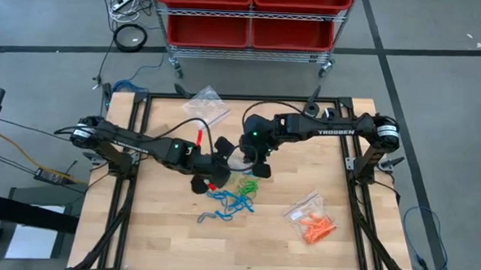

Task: Sort rubber bands
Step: Put the blue rubber band into the transparent zip bag

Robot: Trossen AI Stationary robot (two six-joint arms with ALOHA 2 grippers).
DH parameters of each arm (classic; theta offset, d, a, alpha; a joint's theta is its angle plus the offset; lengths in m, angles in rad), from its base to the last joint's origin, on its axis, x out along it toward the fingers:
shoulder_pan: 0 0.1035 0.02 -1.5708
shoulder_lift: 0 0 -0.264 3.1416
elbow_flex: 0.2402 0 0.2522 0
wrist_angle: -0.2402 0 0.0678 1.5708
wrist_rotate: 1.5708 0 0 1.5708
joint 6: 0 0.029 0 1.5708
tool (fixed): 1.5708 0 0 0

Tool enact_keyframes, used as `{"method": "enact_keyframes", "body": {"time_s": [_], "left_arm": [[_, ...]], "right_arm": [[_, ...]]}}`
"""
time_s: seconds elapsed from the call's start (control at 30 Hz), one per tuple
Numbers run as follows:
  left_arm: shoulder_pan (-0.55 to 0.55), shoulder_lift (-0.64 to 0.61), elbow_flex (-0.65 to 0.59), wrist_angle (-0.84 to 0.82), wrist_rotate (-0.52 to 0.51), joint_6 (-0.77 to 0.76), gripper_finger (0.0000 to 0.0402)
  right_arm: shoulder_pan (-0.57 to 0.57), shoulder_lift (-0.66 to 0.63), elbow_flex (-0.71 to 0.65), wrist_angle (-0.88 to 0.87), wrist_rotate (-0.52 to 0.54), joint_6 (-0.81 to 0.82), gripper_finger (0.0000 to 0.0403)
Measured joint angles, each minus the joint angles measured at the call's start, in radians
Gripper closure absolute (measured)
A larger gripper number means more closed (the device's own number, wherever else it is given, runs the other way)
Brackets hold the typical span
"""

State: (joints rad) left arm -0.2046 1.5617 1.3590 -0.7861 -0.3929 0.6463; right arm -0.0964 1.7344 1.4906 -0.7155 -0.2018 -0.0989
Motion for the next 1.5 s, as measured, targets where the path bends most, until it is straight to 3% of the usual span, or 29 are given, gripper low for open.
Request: {"method": "enact_keyframes", "body": {"time_s": [0.07,0.13,0.43,0.83,0.93,1.13,1.5], "left_arm": [[-0.016,-0.013,0.0,0.031,0.002,0.011,0.04],[-0.028,-0.021,0.0,0.049,0.007,0.023,0.04],[-0.032,-0.022,0.0,-0.023,0.002,0.007,0.0401],[0.001,-0.022,0.0,-0.098,0.054,-0.045,0.0401],[0.01,-0.022,0.0,-0.079,0.096,-0.045,0.0401],[0.016,-0.024,0.0,-0.009,0.174,-0.044,0.0401],[0.043,-0.095,-0.027,0.027,0.189,-0.106,0.0401]], "right_arm": [[-0.006,0.0,0.0,0.005,0.051,0.086,0.0358],[-0.021,0.0,0.0,0.028,0.031,0.123,0.0364],[-0.036,-0.016,0.001,0.179,-0.305,0.14,0.0359],[0.029,-0.072,0.001,0.158,-0.472,-0.178,0.0347],[0.079,-0.071,0.001,0.16,-0.454,-0.255,0.0341],[0.107,-0.068,0.0,0.155,-0.322,-0.267,0.0336],[0.084,-0.144,0.0,0.101,-0.112,-0.28,0.0337]]}}
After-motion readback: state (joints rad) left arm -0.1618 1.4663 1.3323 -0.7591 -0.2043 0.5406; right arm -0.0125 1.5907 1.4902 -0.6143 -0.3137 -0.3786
